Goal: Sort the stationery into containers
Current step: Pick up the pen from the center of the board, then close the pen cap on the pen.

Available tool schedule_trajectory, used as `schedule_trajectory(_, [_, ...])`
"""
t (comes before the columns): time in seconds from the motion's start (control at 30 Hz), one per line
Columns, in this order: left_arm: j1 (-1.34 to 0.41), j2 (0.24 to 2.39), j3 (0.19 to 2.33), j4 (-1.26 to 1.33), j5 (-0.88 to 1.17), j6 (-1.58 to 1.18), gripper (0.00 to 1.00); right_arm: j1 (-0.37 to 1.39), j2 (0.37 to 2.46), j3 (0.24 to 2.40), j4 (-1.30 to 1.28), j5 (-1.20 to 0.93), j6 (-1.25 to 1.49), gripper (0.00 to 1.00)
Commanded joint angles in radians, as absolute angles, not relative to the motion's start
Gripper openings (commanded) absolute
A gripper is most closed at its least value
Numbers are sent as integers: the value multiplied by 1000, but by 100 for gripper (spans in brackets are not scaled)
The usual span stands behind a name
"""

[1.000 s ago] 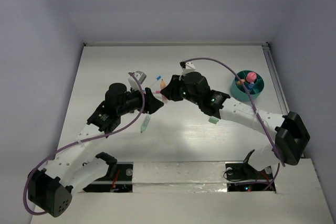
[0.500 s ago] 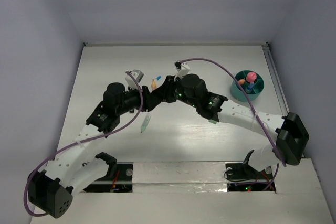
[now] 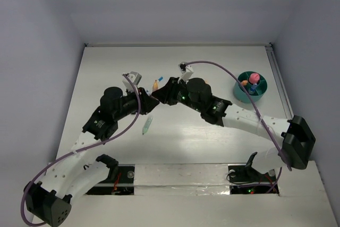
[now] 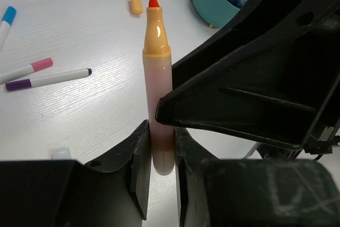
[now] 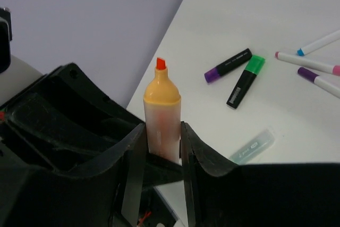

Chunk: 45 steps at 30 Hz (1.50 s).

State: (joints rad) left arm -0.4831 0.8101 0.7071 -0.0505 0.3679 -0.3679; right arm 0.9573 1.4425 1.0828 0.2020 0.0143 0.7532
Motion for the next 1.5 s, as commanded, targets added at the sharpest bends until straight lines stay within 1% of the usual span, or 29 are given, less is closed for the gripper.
schedule_trajectory(0.0, [-474,795,736,8,344,-334,0,979,1355,1055,158,84,720,38])
schedule_trajectory(0.03, [-474,793,738,6,345,-328,0,979,1318,1054,119,107,706,44])
schedule_trajectory(0.07, [-474,795,739,5,347,-322,0,979,1295,1051,100,127,695,56])
schedule_trajectory(0.1, [-474,795,744,2,350,-318,0,947,1275,1042,80,147,680,60])
schedule_trajectory(0.23, [-463,792,758,-23,345,-295,0,835,1172,980,22,149,647,61])
schedule_trajectory(0.3, [-454,784,761,-31,344,-281,0,743,1144,953,3,123,615,59])
schedule_trajectory(0.33, [-454,782,762,-32,345,-276,0,706,1150,943,-46,121,608,58])
schedule_trajectory(0.37, [-445,778,762,-35,345,-269,0,671,1166,948,-69,115,595,52])
schedule_trajectory(0.43, [-436,775,764,-43,345,-264,0,580,1245,969,-113,118,536,51])
schedule_trajectory(0.5, [-425,769,759,-49,345,-258,0,537,1320,1017,-162,167,455,53])
schedule_trajectory(0.53, [-425,765,758,-51,344,-258,0,522,1413,1044,-188,199,433,56])
schedule_trajectory(0.57, [-425,764,756,-52,342,-258,0,496,1461,1099,-233,219,414,59])
schedule_trajectory(0.6, [-425,762,755,-55,338,-258,0,486,1506,1124,-248,265,385,66])
schedule_trajectory(0.67, [-416,764,755,-58,337,-258,0,451,1609,1160,-262,291,371,73])
schedule_trajectory(0.8, [-416,764,753,-61,341,-259,0,402,1721,1233,-242,226,374,80])
schedule_trajectory(1.0, [-416,761,753,-63,342,-261,0,390,1909,1354,-258,195,347,80])
schedule_trajectory(1.13, [-416,759,755,-64,344,-259,0,390,1972,1414,-239,158,324,80])
schedule_trajectory(1.3, [-407,758,755,-64,347,-259,0,380,2058,1541,-302,164,310,81])
schedule_trajectory(1.37, [-407,758,755,-64,347,-259,0,380,2085,1557,-307,158,307,81])
schedule_trajectory(1.47, [-407,756,755,-64,351,-259,0,380,2109,1578,-310,117,307,77])
